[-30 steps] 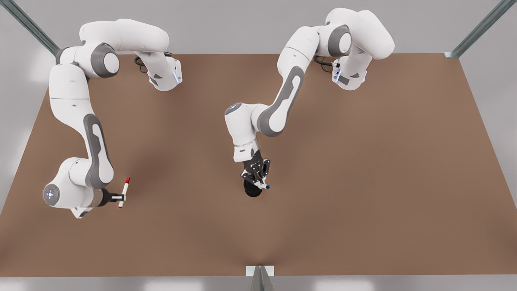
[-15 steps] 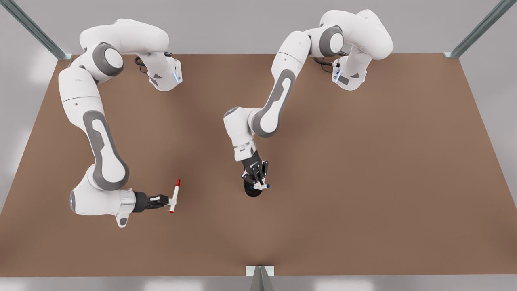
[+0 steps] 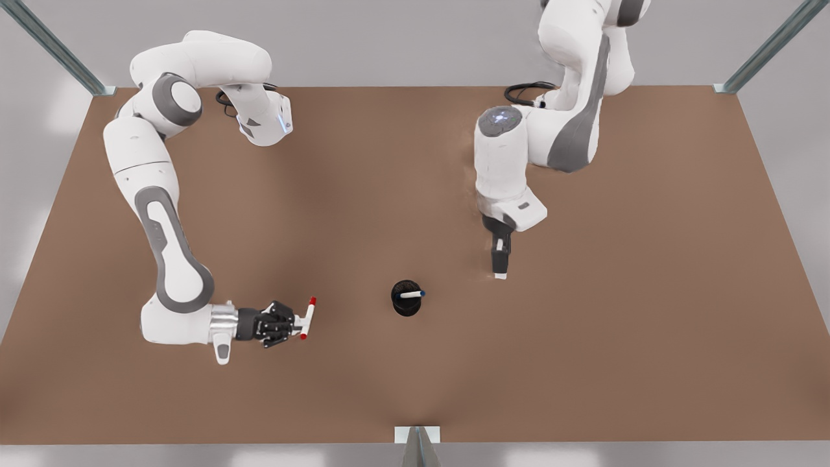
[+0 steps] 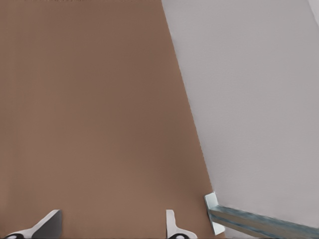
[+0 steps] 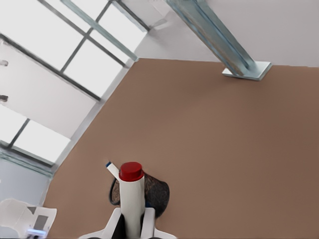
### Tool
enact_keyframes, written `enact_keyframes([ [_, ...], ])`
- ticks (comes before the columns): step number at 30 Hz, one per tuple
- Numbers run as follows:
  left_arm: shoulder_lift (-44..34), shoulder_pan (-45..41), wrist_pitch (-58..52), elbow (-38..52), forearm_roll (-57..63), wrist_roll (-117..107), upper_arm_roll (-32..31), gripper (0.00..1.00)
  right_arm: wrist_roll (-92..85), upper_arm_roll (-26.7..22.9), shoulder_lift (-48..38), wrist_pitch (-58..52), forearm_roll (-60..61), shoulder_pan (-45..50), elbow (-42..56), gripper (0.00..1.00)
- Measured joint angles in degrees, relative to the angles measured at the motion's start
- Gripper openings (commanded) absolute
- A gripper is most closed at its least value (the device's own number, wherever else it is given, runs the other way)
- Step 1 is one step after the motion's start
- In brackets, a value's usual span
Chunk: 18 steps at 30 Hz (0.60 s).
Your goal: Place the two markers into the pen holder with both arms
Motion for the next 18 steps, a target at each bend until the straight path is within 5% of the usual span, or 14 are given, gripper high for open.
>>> enact_keyframes([
  [4, -3.75, 14.84, -12.42, 0.23, -13.84, 15.54, -0.44, 1.0, -8.88, 3.66, 0.97, 0.28, 3.05, 1.21, 0.74, 0.29],
  [5, -3.19, 20.49, -14.92, 1.09, -15.32, 19.49, -5.65, 1.0, -10.97, 4.07, 1.14, 0.49, 3.57, 1.71, 0.98, 0.29],
  [7, 0.29, 43.41, -19.45, 5.69, -11.21, 27.45, -33.73, 1.0, -15.03, 4.39, 1.47, 1.17, 5.23, 3.51, 1.18, 0.29],
  [9, 1.72, 51.66, -23.16, 6.66, -8.0, 35.76, -43.82, 1.0, -18.87, 4.47, 1.96, 2.34, 6.86, 5.69, 1.46, 0.29],
  [18, 2.41, 54.79, -32.79, 8.32, -7.55, 62.11, -48.13, 1.0, -32.58, 4.89, 2.81, 7.16, 11.16, 11.29, 2.13, 0.29],
])
